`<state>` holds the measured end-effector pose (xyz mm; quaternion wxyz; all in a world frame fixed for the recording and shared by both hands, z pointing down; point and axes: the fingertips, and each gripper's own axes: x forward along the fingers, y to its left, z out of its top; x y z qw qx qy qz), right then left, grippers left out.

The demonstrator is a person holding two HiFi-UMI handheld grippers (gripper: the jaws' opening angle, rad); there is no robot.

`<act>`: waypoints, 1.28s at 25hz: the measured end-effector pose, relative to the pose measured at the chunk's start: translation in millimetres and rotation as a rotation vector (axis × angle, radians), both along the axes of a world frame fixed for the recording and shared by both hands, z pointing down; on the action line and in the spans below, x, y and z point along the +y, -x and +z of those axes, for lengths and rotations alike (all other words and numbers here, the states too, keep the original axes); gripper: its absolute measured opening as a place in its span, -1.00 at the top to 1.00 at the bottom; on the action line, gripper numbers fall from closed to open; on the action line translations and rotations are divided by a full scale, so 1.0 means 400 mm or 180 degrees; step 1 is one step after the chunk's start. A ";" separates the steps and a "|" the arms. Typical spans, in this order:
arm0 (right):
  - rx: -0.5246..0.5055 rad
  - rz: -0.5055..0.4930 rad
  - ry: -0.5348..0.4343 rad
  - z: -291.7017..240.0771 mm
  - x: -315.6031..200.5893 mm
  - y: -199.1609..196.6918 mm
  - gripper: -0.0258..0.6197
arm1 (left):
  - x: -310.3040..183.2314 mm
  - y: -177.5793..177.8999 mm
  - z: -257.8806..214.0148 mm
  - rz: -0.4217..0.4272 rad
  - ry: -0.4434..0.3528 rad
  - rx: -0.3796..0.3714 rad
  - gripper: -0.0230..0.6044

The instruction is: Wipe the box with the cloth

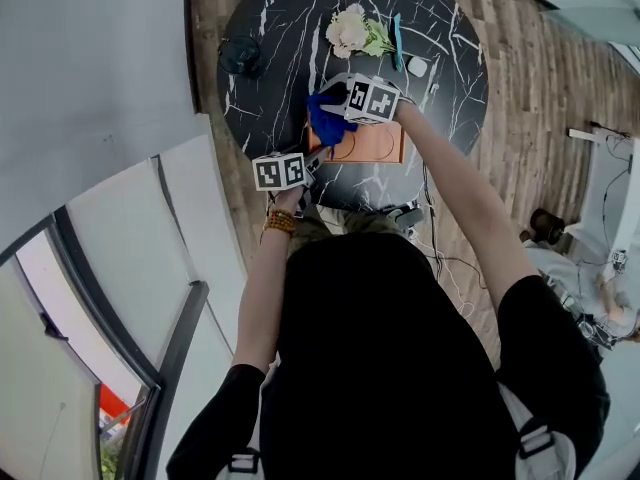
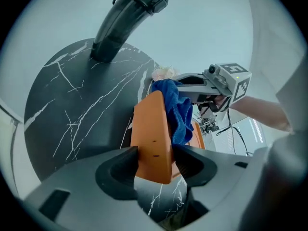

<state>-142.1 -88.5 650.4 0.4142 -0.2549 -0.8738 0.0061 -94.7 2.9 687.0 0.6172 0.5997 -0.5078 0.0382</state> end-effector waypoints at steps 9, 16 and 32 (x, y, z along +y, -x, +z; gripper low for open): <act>0.0309 0.0028 -0.0026 0.014 -0.057 -0.123 0.76 | 0.014 0.002 0.010 -0.0235 0.0211 0.0153 0.15; 0.0455 0.0111 0.0016 0.008 -0.086 -0.249 0.75 | 0.015 0.006 0.008 -0.0253 0.0294 0.0148 0.15; 0.0518 0.0780 -0.0440 0.017 -0.173 -0.423 0.75 | 0.023 0.015 0.009 -0.0557 0.0330 -0.0091 0.11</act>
